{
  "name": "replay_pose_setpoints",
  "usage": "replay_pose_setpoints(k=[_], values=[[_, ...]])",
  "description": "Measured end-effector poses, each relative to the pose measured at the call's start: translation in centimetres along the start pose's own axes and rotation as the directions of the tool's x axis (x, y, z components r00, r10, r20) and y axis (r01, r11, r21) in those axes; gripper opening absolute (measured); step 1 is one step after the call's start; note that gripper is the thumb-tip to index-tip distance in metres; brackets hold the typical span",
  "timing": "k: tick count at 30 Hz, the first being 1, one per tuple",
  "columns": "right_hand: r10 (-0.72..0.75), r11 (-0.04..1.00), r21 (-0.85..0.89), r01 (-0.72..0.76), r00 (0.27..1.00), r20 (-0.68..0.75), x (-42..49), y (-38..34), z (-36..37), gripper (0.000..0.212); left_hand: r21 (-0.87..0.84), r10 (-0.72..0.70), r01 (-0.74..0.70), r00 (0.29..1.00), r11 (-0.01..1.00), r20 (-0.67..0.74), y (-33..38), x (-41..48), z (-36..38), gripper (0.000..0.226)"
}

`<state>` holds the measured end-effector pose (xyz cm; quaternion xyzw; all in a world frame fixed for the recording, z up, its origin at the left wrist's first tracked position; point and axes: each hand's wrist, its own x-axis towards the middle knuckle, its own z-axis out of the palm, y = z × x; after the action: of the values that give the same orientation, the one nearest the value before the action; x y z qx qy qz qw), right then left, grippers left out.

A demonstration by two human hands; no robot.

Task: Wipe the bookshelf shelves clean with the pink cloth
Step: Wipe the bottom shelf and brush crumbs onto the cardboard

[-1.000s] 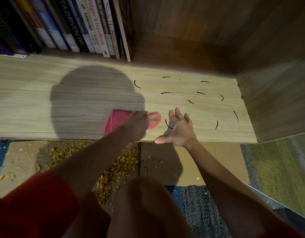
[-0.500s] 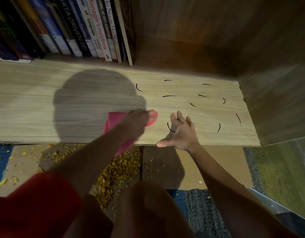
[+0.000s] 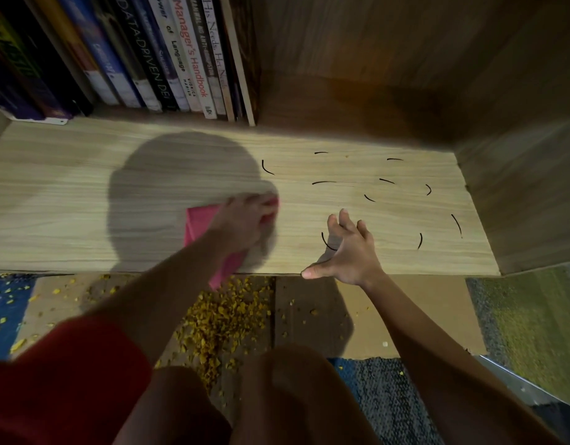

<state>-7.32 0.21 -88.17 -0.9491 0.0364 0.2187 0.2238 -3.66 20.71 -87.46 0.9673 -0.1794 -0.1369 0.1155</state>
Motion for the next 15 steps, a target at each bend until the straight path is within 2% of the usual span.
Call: replay_pose_setpoints(k=[2, 4, 6, 9, 10, 15], values=[[0.004, 1.0, -0.013, -0.004, 1.0, 0.008, -0.1, -0.1, -0.1, 0.126, -0.026, -0.098, 0.098, 0.995, 0.995, -0.019, -0.6, 0.6, -0.2, 0.054], [0.004, 1.0, -0.014, -0.004, 1.0, 0.011, -0.1, -0.2, -0.2, 0.126, -0.019, -0.121, 0.12, 0.991, 0.993, -0.061, 0.6, 1.0, 0.4, 0.048], [0.002, 1.0, -0.015, -0.002, 1.0, 0.009, -0.2, -0.4, -0.2, 0.126, -0.025, -0.066, 0.064, 0.995, 0.998, -0.071, 2.5, 0.6, 1.3, 0.055], [0.003, 1.0, -0.012, -0.003, 1.0, 0.01, -0.3, -0.5, -0.3, 0.126, -0.006, 0.096, -0.097, 0.994, 0.995, -0.05, 3.5, -0.5, 2.5, 0.067], [0.004, 1.0, -0.009, -0.003, 1.0, 0.01, -0.3, -0.4, -0.3, 0.126, -0.017, 0.102, -0.103, 0.994, 0.995, -0.042, 3.0, -0.7, 2.5, 0.067], [0.008, 0.999, -0.031, -0.008, 1.0, 0.012, -0.1, -0.4, -0.2, 0.127, -0.028, -0.062, 0.061, 0.998, 0.998, -0.019, 0.0, 0.5, 0.3, 0.053]])
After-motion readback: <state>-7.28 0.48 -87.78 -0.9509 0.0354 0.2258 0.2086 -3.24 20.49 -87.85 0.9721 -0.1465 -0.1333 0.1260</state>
